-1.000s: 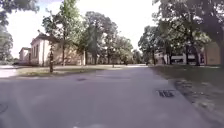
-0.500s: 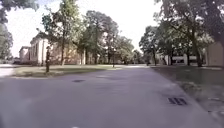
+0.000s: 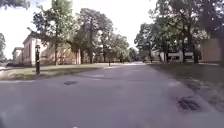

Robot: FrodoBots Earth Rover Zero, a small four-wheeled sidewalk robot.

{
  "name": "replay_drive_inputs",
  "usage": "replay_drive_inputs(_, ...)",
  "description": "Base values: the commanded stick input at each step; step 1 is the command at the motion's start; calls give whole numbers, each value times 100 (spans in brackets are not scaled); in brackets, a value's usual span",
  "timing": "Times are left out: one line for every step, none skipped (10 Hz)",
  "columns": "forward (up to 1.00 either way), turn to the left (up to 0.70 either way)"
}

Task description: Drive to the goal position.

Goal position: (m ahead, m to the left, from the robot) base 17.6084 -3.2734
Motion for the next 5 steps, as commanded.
replay_drive_inputs(85, -34)
replay_drive_inputs(85, -34)
replay_drive_inputs(85, -34)
replay_drive_inputs(85, -34)
replay_drive_inputs(85, -34)
